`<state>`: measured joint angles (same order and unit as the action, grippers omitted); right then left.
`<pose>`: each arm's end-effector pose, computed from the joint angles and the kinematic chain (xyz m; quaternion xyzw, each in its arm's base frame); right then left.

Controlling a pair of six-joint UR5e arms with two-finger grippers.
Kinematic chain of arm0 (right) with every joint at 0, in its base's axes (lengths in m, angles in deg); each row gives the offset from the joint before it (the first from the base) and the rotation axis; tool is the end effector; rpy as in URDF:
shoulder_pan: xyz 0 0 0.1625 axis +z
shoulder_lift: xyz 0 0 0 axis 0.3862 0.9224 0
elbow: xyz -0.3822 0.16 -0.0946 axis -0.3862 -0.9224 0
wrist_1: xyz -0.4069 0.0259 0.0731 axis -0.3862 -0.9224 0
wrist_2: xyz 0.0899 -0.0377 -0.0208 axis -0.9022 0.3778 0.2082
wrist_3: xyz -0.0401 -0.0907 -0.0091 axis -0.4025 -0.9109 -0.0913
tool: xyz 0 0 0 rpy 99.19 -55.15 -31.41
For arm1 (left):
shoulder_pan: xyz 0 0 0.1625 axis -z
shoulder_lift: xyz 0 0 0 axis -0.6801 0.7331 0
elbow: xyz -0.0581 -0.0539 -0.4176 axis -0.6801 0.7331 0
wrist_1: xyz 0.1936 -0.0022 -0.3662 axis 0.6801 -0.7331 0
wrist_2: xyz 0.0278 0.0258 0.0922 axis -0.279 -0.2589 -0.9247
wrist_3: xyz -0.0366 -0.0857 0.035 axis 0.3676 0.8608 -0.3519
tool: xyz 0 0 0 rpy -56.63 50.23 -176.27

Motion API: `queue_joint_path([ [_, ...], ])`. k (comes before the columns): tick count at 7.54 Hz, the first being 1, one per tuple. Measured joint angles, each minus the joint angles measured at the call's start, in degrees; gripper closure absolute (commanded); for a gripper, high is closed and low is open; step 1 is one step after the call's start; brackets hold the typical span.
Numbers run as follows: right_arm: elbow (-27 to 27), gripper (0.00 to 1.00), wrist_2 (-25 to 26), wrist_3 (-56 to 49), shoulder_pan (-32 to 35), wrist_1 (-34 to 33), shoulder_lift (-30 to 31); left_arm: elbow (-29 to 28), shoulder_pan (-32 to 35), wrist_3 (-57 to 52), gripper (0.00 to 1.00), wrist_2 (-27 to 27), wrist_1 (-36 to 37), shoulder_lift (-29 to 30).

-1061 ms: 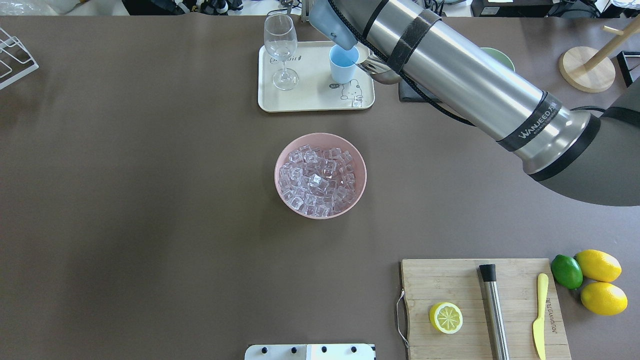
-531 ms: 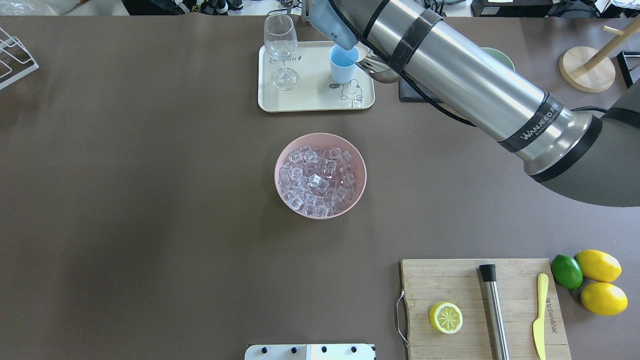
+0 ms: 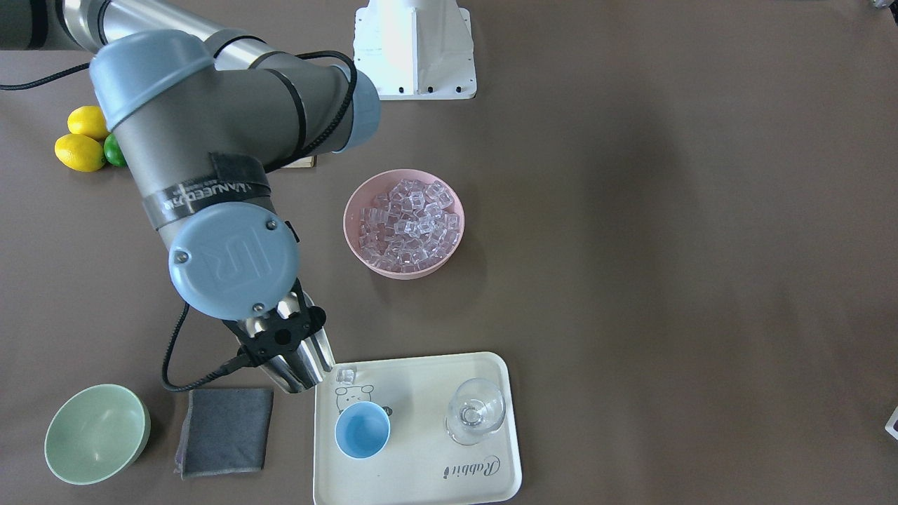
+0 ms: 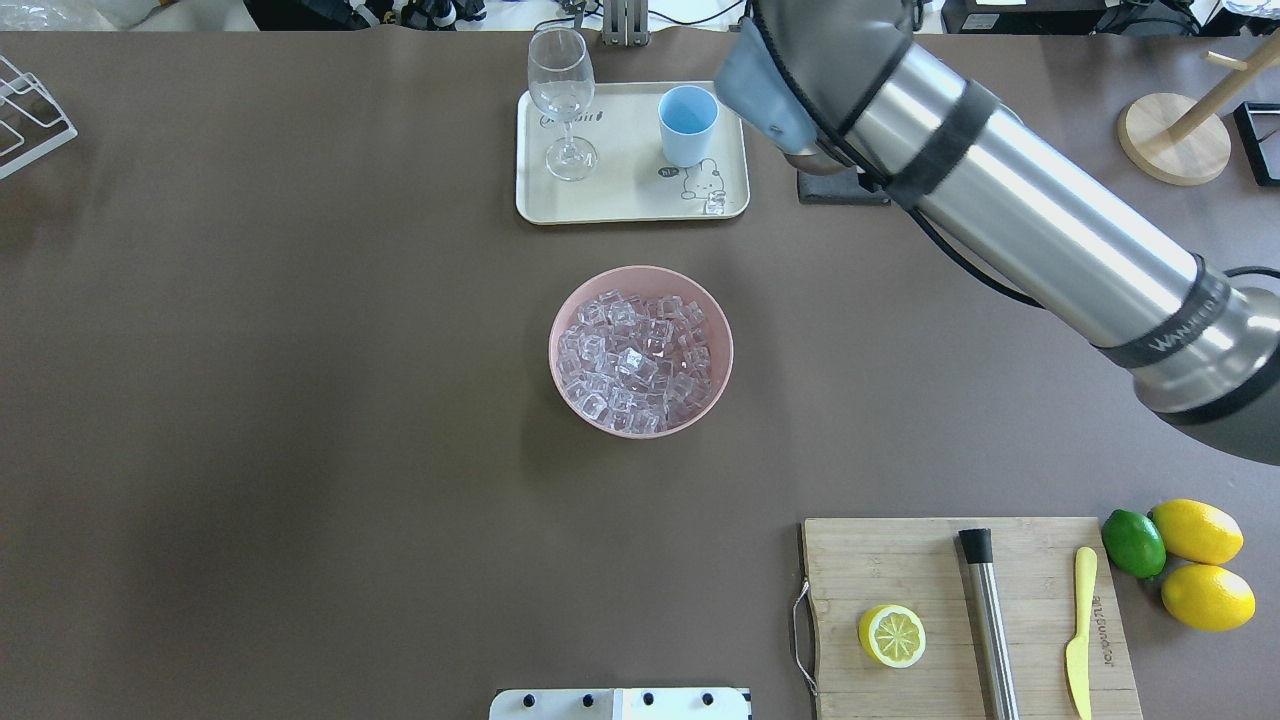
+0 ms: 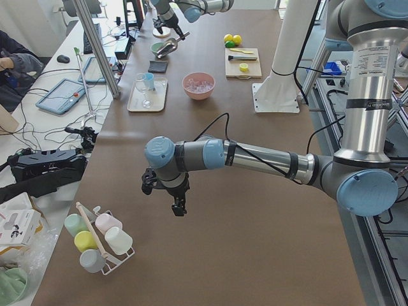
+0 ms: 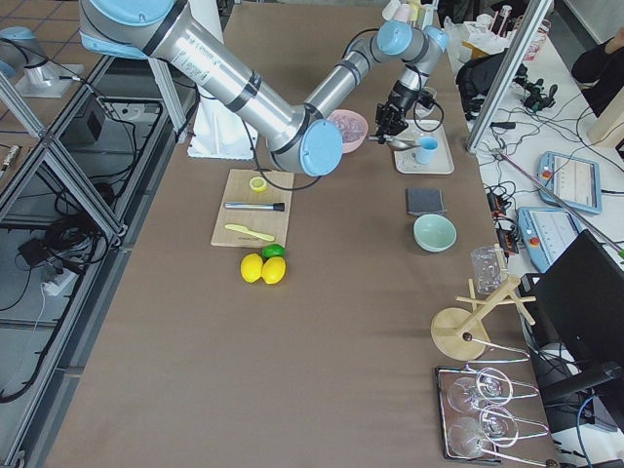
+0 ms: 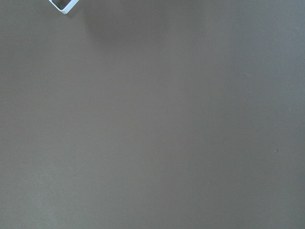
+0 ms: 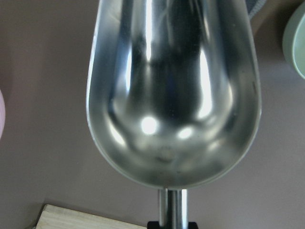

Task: Put ice in cup with scoop
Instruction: 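Carry the empty scoop back and lower it onto the table with the right gripper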

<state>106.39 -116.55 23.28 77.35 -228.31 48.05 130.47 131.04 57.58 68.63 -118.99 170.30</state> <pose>-0.3443 -0.6244 0.2058 -0.1013 -0.2560 -0.2807 0.9195 -0.0461 -0.4852 0.6027 -0.0470 0.3939 0.0399 0.9171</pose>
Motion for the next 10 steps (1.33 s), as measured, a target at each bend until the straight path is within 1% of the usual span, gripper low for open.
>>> queue_joint_path([
  [1, 7.8, 1.0, -0.2, 3.5, 0.9, 0.0, 5.5, 0.2, 0.7, 0.1, 0.02, 0.0, 0.0, 0.0],
  [2, 13.5, 1.0, -1.3, 6.6, 2.6, 0.0, 10.5, 1.0, 1.5, 0.1, 0.02, 0.0, 0.0, -0.1],
  [3, 16.7, 1.0, -3.1, 9.5, 4.8, 1.1, 15.0, 2.2, 2.3, 0.0, 0.02, -0.1, 0.0, -0.3],
  [4, 19.2, 1.0, -4.5, 12.8, 6.2, 3.3, 19.9, 3.0, 3.0, -0.1, 0.02, -0.1, 0.0, -0.3],
  [6, 24.8, 1.0, -8.4, 21.0, 6.9, 10.4, 29.9, 4.0, 3.5, -0.2, 0.02, -0.1, 0.0, 0.2],
  [8, 28.7, 1.0, -12.7, 26.9, 7.0, 14.3, 36.3, 5.4, 3.6, -0.1, 0.02, 0.0, -0.1, 0.4],
  [9, 29.7, 1.0, -15.5, 28.3, 7.0, 15.8, 39.0, 5.7, 3.6, -0.1, 0.02, 0.1, -0.1, 0.3],
  [10, 29.8, 1.0, -17.4, 29.0, 6.8, 18.8, 41.8, 5.6, 3.4, -0.1, 0.02, 0.2, -0.1, 0.1],
])
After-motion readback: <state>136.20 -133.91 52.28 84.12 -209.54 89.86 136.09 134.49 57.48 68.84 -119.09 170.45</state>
